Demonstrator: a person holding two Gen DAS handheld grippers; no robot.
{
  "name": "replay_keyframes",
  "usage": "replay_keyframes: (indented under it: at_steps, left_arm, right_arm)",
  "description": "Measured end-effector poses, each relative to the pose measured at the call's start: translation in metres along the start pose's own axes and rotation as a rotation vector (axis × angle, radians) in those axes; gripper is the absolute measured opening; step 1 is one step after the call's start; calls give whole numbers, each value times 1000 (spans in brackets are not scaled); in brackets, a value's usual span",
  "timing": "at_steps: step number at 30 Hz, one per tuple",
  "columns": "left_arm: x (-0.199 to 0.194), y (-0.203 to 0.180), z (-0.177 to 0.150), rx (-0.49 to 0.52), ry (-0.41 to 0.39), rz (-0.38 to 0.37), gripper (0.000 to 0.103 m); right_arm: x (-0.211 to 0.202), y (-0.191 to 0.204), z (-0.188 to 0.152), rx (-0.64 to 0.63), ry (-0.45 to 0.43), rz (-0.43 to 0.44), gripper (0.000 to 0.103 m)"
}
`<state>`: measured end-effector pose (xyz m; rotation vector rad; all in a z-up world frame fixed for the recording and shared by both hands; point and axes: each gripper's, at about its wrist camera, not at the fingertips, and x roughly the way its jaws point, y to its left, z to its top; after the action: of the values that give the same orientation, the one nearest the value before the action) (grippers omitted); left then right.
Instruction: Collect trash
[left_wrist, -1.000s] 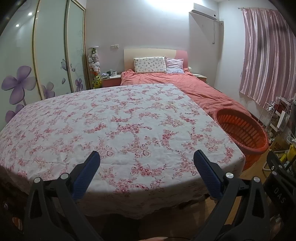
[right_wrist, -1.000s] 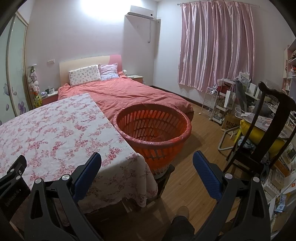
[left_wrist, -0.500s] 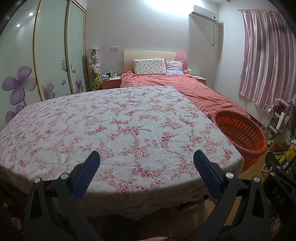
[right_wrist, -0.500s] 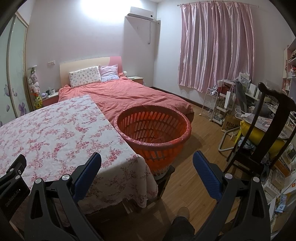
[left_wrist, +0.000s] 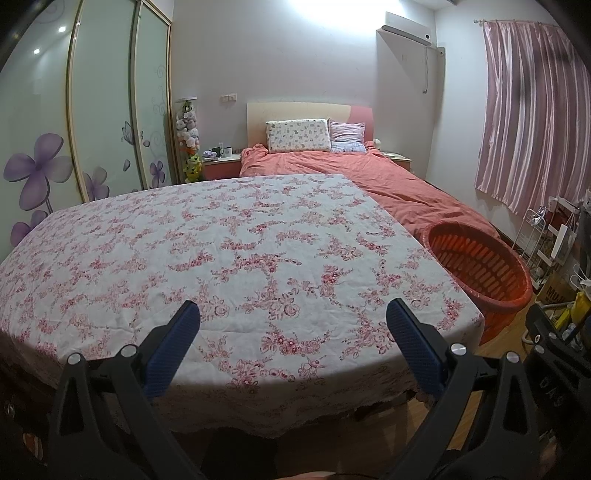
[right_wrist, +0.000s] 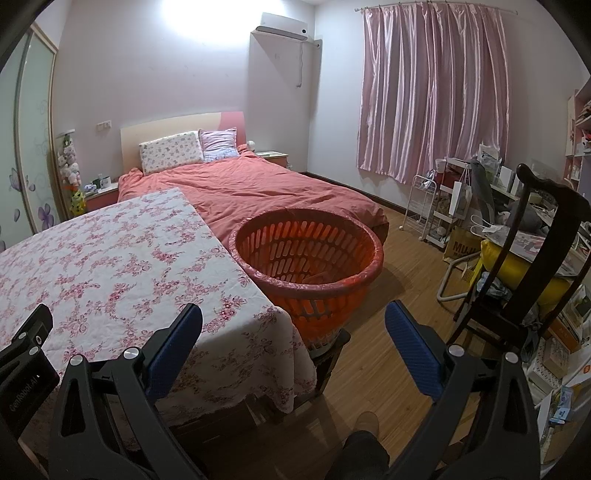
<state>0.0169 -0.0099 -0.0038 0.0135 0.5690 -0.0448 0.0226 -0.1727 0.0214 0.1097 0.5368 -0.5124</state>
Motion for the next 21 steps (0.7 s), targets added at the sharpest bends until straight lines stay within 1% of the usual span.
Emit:
replay_keyframes:
  at_steps: [21]
  left_arm:
    - [-3, -1, 2, 2, -7, -1, 99]
  right_arm:
    - [0, 2, 1, 2, -1, 1, 98]
